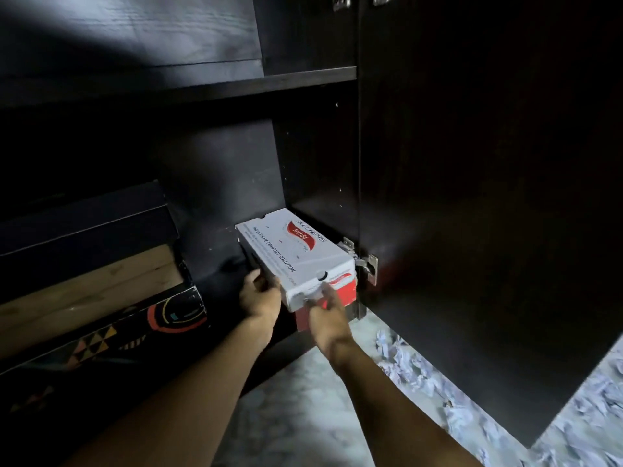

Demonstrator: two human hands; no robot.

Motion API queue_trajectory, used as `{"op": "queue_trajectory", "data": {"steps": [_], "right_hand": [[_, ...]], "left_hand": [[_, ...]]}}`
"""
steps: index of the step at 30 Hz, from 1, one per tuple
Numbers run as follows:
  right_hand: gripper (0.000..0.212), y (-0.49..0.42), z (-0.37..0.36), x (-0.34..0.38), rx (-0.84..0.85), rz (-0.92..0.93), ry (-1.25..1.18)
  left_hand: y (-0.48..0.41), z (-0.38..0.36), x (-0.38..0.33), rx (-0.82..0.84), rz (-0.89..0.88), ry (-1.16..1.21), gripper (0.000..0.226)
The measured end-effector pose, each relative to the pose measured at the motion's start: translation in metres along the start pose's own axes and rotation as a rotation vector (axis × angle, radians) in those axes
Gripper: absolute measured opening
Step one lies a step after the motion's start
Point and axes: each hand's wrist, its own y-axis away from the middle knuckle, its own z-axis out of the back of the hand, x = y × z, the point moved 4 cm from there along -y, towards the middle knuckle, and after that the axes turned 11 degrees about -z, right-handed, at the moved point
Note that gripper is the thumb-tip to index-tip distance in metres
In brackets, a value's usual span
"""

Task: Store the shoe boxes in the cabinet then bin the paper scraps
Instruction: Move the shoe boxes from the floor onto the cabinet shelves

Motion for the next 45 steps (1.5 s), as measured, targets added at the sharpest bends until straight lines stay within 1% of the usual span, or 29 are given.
{"op": "queue_trajectory", "data": {"steps": [1, 2, 4, 6, 8, 10, 12, 15, 17, 18, 19, 21, 23, 25, 29, 32, 37, 41, 43, 45], "right_hand": [[0.036, 0.002, -0.003, 0.002, 0.067, -0.001, 0.015], [0.036, 0.001, -0.005, 0.002, 0.107, -0.014, 0.001], [0.035, -0.005, -0.005, -0.001, 0.089, -0.05, 0.019], [0.045, -0.009, -0.002, -0.003, 0.07, -0.04, 0.093], [0.057, -0.015, 0.002, -0.007, 0.086, -0.063, 0.109], [0.059, -0.017, 0.009, -0.006, 0.147, -0.083, 0.1], [0.054, -0.016, 0.016, -0.004, 0.195, -0.09, 0.097], [0.049, -0.014, 0.025, -0.006, 0.152, -0.077, 0.049], [0.05, -0.004, 0.036, -0.006, 0.106, -0.037, 0.064], [0.048, 0.004, 0.045, -0.006, 0.062, -0.01, 0.092], [0.044, 0.014, 0.054, -0.005, 0.016, 0.016, 0.118], [0.037, 0.041, 0.075, -0.001, -0.07, 0.086, 0.165], [0.032, 0.069, 0.096, -0.004, -0.137, 0.138, 0.276], [0.03, 0.102, 0.121, -0.01, -0.19, 0.164, 0.326], [0.029, 0.181, 0.173, -0.021, -0.33, 0.201, 0.487], [0.029, 0.245, 0.221, -0.034, -0.485, 0.123, 0.529], [0.024, 0.352, 0.302, -0.065, -0.795, 0.005, 0.493], [0.026, 0.439, 0.357, -0.091, -1.011, -0.122, 0.53], [0.026, 0.485, 0.381, -0.102, -1.113, -0.179, 0.539], [0.026, 0.533, 0.408, -0.113, -1.226, -0.221, 0.537]], "left_hand": [[0.002, 0.004, 0.003, -0.059, 0.006, -0.014, 0.035], [0.007, 0.005, 0.003, -0.046, -0.001, -0.013, 0.029], [0.02, 0.002, 0.0, 0.081, -0.056, -0.041, 0.025], [0.028, -0.001, -0.003, 0.178, -0.124, -0.176, 0.034], [0.029, -0.003, -0.006, 0.211, -0.163, -0.286, 0.042], [0.03, -0.004, -0.006, 0.228, -0.13, -0.302, 0.044], [0.032, -0.005, -0.011, 0.236, -0.096, -0.302, 0.045], [0.033, -0.002, -0.029, 0.191, -0.057, -0.207, 0.045], [0.038, 0.0, -0.045, 0.183, 0.016, -0.116, 0.044], [0.042, 0.002, -0.052, 0.189, 0.033, -0.106, 0.042], [0.047, 0.003, -0.06, 0.199, 0.022, -0.119, 0.04], [0.059, 0.005, -0.072, 0.258, -0.056, -0.181, 0.037], [0.079, 0.002, -0.084, 0.385, -0.159, -0.267, 0.034], [0.11, -0.006, -0.094, 0.546, -0.252, -0.353, 0.027], [0.193, -0.028, -0.125, 0.894, -0.433, -0.354, 0.028], [0.259, -0.047, -0.136, 1.084, -0.542, -0.344, 0.025], [0.388, -0.075, -0.136, 1.413, -0.61, -0.302, 0.016], [0.501, -0.095, -0.162, 1.709, -0.774, -0.269, 0.016], [0.559, -0.103, -0.182, 1.819, -0.832, -0.231, 0.015], [0.616, -0.109, -0.197, 1.886, -0.887, -0.238, 0.019]]}}
